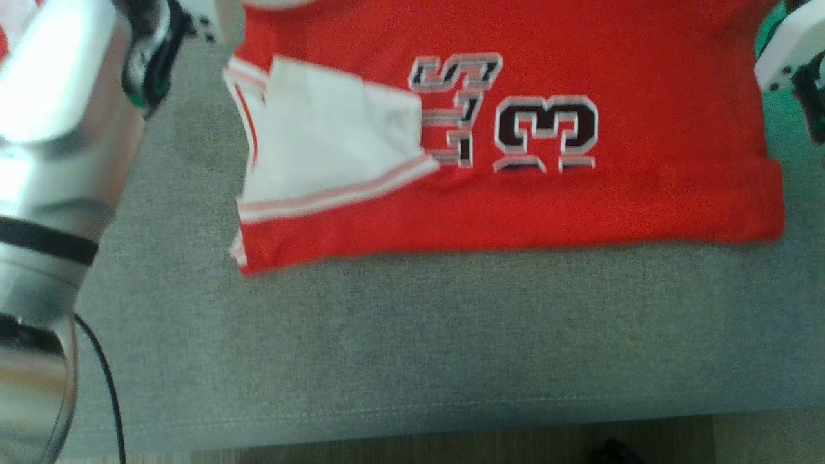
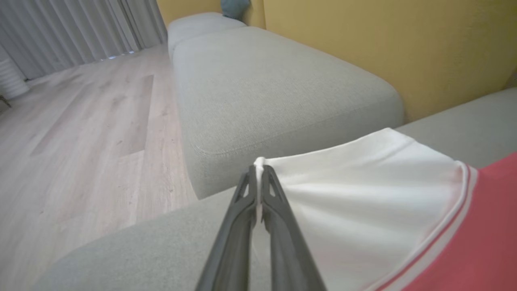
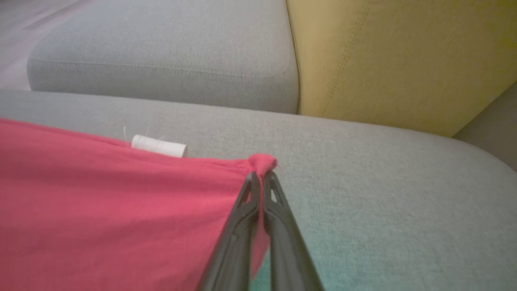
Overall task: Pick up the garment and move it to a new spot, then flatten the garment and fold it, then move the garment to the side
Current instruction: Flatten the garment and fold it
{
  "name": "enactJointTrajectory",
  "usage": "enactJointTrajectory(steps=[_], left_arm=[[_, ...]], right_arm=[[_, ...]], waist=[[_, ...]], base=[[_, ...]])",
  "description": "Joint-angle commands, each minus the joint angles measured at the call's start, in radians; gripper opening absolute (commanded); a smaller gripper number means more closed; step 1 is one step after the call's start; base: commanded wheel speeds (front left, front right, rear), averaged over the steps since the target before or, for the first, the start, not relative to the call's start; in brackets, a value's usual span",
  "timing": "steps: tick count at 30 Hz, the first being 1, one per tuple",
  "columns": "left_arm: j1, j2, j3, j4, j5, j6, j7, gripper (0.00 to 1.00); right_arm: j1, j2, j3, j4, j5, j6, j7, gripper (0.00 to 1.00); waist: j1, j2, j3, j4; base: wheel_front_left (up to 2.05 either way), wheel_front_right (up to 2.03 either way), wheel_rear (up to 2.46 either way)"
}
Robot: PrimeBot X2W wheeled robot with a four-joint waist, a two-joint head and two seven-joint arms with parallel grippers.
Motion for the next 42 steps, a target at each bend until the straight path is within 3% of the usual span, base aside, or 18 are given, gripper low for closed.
enactJointTrajectory(steps=[1,10,21,30,42], left_arm=[[-0.089,0.036,0.041,0.008,0.017,0.014,-0.024,0.00],[-0.127,-0.013,0.009,0.132,0.028,-0.031,-0.086,0.00],[0.011,0.024,-0.041,0.120,0.027,-0.078,-0.108,0.00],[0.213,0.108,-0.088,-0.071,0.008,-0.081,-0.031,0.00],[0.478,0.253,-0.137,-0.428,-0.029,0.009,0.140,0.00]], right_arm=[[-0.026,0.004,-0.010,0.006,-0.010,0.007,-0.040,0.00],[-0.035,0.052,0.011,0.036,0.009,0.007,-0.113,0.00],[0.108,0.006,0.065,-0.030,0.101,0.007,-0.123,0.00],[0.278,-0.095,0.153,-0.198,0.228,0.007,-0.027,0.00],[0.466,-0.256,0.225,-0.432,0.357,0.007,0.203,0.00]], waist=[[0.0000,0.0000,0.008,-0.005],[0.0000,0.0000,-0.007,-0.013],[0.0000,0.0000,-0.123,-0.005],[0.0000,0.0000,-0.233,0.012],[0.0000,0.0000,-0.304,0.014]], base=[[0.00,0.00,0.00],[0.00,0.00,0.00],[0.00,0.00,0.00],[0.00,0.00,0.00],[0.00,0.00,0.00]])
